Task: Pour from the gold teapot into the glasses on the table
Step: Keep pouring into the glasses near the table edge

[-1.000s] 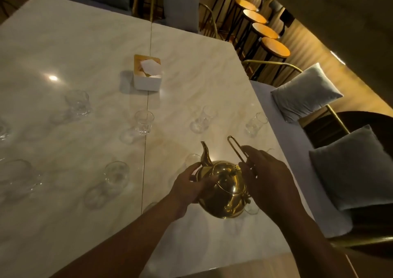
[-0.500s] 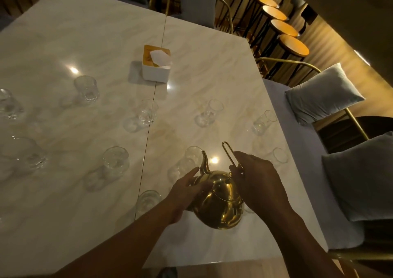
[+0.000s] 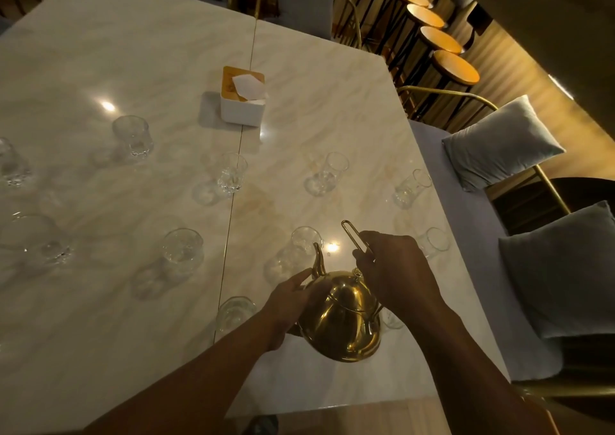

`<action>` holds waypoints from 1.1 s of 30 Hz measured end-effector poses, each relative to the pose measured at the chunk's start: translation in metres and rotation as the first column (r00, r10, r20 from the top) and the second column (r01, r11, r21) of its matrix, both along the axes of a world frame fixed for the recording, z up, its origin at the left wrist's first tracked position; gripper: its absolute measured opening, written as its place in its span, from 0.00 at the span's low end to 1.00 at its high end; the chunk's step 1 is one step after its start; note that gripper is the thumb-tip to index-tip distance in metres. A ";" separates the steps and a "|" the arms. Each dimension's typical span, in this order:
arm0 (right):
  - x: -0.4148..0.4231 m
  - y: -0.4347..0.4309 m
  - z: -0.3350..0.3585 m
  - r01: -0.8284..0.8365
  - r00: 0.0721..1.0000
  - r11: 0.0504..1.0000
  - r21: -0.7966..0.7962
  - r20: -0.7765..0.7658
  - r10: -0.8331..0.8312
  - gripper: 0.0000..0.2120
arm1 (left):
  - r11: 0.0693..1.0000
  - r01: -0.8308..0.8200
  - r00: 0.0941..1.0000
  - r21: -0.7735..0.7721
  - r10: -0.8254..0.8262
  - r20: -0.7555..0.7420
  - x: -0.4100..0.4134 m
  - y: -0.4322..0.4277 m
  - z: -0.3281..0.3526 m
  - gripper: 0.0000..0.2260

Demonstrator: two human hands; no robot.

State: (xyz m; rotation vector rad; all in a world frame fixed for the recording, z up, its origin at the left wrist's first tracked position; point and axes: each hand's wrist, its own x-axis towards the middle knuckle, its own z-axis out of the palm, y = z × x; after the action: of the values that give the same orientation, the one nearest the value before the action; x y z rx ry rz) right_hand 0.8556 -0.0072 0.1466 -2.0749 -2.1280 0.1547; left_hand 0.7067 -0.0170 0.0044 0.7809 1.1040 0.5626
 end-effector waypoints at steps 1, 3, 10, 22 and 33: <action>0.000 0.001 0.000 0.006 1.000 1.000 -0.001 -0.003 -0.006 0.12 | 1.000 0.005 1.000 -0.007 -0.005 -0.004 0.000 0.001 -0.002 0.08; -0.002 0.003 0.000 0.015 1.000 1.000 -0.006 -0.005 -0.015 0.12 | 1.000 0.011 1.000 -0.019 -0.011 -0.015 -0.001 0.001 -0.006 0.13; -0.005 0.007 0.000 0.036 0.999 0.999 -0.009 0.013 -0.035 0.12 | 0.999 0.024 1.000 -0.038 -0.025 -0.012 -0.001 0.005 -0.010 0.20; -0.008 0.012 0.004 0.028 1.000 0.999 -0.033 0.015 -0.027 0.15 | 0.998 0.035 0.999 -0.044 -0.036 -0.014 -0.003 0.008 -0.009 0.26; -0.008 0.014 0.004 0.029 0.999 0.999 -0.022 0.019 -0.029 0.16 | 0.998 0.034 0.999 -0.055 -0.033 0.008 -0.004 0.008 -0.009 0.24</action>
State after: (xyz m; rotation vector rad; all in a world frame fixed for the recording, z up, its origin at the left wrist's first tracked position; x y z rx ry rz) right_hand 0.8480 0.0070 0.1503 -2.1265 -2.1153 0.1575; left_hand 0.7027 -0.0090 -0.0046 0.7476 1.0938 0.5042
